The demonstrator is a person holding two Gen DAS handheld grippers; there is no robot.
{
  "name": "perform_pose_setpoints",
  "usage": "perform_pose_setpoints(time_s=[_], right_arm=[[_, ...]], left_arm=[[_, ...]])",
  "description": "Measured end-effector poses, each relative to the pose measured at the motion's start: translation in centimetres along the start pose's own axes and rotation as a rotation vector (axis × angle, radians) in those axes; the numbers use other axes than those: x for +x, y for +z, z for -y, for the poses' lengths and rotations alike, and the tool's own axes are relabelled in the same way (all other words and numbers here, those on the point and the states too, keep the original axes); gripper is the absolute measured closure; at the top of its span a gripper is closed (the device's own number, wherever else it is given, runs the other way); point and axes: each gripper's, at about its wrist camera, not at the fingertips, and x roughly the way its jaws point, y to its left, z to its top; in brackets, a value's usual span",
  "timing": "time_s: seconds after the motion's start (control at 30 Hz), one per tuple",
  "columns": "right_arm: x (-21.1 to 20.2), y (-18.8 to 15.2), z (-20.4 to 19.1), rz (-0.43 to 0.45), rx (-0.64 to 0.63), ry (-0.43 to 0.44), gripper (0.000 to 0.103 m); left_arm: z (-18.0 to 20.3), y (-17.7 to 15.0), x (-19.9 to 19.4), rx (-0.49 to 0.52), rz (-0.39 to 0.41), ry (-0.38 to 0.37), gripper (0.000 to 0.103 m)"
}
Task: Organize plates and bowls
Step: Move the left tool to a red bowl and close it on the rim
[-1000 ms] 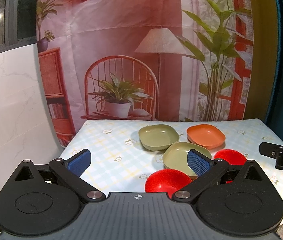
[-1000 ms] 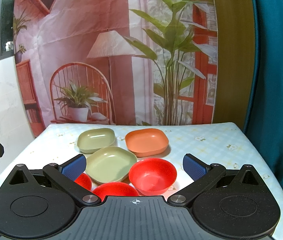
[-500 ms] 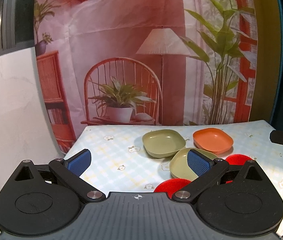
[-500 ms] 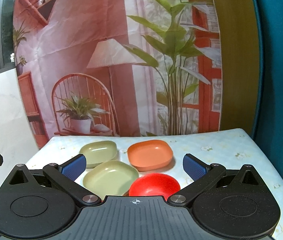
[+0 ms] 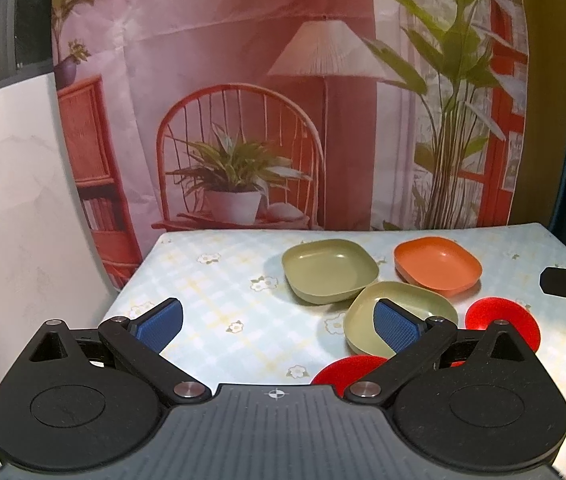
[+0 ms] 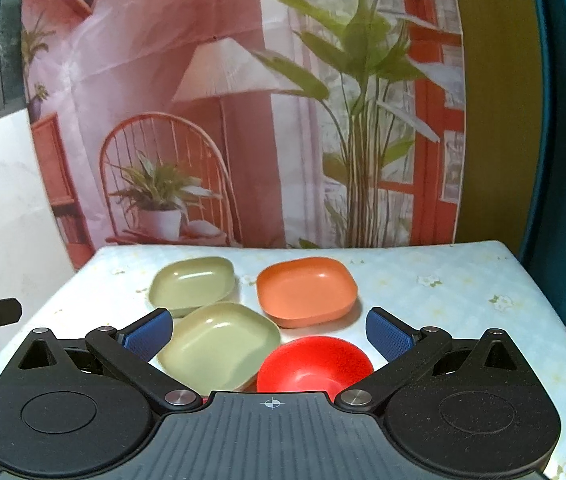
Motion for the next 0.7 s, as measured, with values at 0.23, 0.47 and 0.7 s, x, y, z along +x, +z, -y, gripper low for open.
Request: perform_pose_setpoints(time_s=[0.23,0.47,0.7], right_arm=[[1.8,-1.1,0.8,-0.033,0.022,-0.004,0.0],[3.4,-2.4,1.3,-0.077,0.021,0.007,0.002],[4.7,-3.6,0.1,-0.121,-0.017,0.043,0.015]], left_arm=[[-0.6,-0.7,1.8,-0.013,-0.042,-0.007,0.006],[-0.4,-1.8,3.5,-0.002,-0.103,-0.037,0.012],[-0.3,-3.3,5.3,-0.056,-0.192,-0.088,0.025]])
